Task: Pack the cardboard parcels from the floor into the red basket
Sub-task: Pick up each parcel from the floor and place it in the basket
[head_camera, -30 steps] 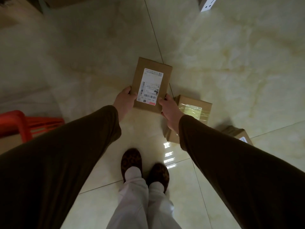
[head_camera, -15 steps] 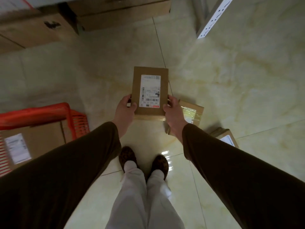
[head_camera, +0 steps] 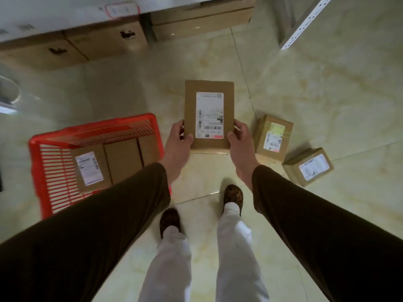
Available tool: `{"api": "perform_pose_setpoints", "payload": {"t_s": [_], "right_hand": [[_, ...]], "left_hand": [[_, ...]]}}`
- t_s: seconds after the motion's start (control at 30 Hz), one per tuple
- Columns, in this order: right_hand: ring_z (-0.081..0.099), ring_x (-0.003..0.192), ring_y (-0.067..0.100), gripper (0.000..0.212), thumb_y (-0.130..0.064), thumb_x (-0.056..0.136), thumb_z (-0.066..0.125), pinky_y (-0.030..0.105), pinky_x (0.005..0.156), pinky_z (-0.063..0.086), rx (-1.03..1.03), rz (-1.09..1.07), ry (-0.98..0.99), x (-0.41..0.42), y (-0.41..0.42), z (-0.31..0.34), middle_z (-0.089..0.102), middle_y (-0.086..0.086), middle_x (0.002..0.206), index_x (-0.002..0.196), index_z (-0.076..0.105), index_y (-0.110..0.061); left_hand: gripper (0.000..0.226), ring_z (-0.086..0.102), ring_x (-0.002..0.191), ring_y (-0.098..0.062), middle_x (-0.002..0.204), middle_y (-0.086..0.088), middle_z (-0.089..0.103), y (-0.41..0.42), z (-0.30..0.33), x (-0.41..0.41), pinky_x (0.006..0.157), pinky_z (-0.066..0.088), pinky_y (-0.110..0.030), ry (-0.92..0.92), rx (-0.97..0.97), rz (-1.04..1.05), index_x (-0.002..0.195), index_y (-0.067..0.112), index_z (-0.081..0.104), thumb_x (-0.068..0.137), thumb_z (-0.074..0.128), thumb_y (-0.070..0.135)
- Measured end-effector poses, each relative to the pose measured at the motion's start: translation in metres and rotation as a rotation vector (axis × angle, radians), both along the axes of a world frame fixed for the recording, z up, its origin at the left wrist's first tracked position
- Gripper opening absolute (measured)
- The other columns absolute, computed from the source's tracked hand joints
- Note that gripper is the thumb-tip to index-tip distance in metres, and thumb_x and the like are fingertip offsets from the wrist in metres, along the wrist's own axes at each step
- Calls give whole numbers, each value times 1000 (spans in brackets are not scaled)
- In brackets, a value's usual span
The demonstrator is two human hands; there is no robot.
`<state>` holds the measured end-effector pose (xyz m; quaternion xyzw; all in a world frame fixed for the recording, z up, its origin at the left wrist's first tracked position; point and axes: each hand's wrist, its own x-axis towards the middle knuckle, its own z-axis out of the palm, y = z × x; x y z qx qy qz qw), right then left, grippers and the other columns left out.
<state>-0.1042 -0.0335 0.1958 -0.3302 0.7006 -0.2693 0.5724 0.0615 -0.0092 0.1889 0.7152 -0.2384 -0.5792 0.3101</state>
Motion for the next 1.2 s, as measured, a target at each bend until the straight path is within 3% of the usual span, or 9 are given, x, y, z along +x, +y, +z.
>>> {"api": "perform_pose_setpoints", "payload": {"t_s": [0.13,0.27,0.43,0.53,0.67,0.87,0.97,1.1,1.2], "right_hand": [[68,116,17,39,-8,108,44,26,93,57,-18,25,-12,43,41,13,68,1,129,144,49,-23],[68,116,17,38,-9,109,43,24,90,56,-15,47,-40,67,61,18,68,0,128,143,49,-23],[69,112,14,39,-10,108,44,28,94,57,-22,138,-39,105,77,20,69,0,129,146,50,-20],[69,112,13,37,-11,108,44,31,97,57,-31,162,-32,130,91,19,70,0,129,144,51,-21],[70,108,10,36,-13,110,44,28,90,58,-25,191,-19,174,116,21,70,-2,128,144,50,-22],[69,112,16,36,-11,109,44,29,89,59,2,201,-39,250,168,20,70,-1,126,141,51,-24],[68,118,17,31,-8,109,44,30,95,59,13,189,-46,285,184,18,69,-1,127,132,53,-28],[69,119,18,38,-11,108,47,41,101,59,40,210,-34,311,188,1,71,-1,130,143,55,-23],[69,120,19,38,-10,108,46,44,104,57,88,228,-28,324,181,-14,70,1,131,145,52,-19]], "left_hand": [[43,60,113,-9,127,9,62,44,20,38,81,44,-15,-11,7,38,145,28,44,105,48,12],[40,62,117,-10,128,12,65,71,23,63,101,46,-31,-14,12,76,141,31,47,105,48,14],[35,66,100,-4,120,14,66,103,25,94,78,51,-25,-4,26,203,136,35,46,105,49,18],[39,65,106,-6,124,13,65,121,22,119,86,53,-29,5,9,240,141,33,45,105,51,20],[44,61,107,-1,126,10,63,153,21,161,80,48,-18,40,-2,262,146,30,41,106,47,14],[46,59,120,-15,131,7,60,208,19,234,102,49,-32,50,8,246,150,27,38,107,46,15],[47,62,118,-15,133,5,61,224,13,272,90,55,-28,40,19,227,150,27,39,106,48,16],[48,68,95,-5,123,13,63,226,4,298,63,55,-17,22,60,245,149,33,41,105,52,17],[49,65,99,-4,128,11,62,225,-8,310,73,53,-24,22,79,249,148,36,40,104,52,17]]}}
